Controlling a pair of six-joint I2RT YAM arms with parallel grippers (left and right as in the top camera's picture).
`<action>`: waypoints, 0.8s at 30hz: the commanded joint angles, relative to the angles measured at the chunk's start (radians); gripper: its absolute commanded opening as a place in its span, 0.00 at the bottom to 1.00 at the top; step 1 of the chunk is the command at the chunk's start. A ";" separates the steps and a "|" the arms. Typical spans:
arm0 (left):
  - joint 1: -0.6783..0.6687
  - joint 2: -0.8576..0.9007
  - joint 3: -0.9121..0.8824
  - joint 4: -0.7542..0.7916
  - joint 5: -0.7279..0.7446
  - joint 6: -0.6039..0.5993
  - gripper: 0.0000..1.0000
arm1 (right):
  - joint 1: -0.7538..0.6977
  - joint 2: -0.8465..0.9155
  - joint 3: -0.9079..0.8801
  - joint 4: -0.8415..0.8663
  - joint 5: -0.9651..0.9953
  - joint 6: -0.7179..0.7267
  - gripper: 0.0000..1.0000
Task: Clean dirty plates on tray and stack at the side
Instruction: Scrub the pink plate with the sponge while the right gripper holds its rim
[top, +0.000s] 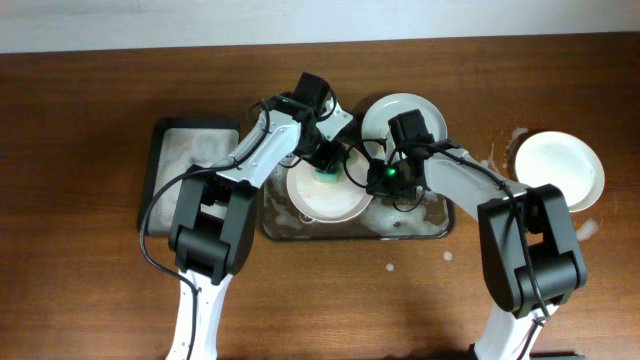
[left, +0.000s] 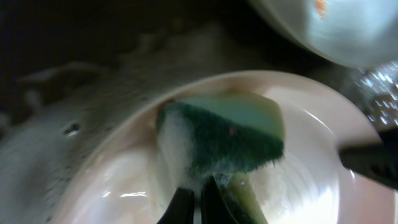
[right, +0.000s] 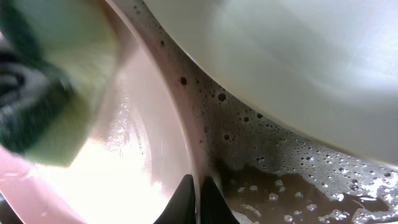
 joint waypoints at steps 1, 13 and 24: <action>0.008 0.026 -0.006 -0.018 -0.322 -0.218 0.00 | 0.006 0.011 -0.007 -0.008 -0.003 -0.014 0.04; 0.007 0.026 -0.006 -0.444 0.024 0.212 0.00 | 0.006 0.011 -0.007 -0.008 -0.002 -0.014 0.04; 0.007 0.026 -0.006 -0.193 0.032 0.179 0.01 | 0.006 0.011 -0.007 -0.008 -0.003 -0.014 0.04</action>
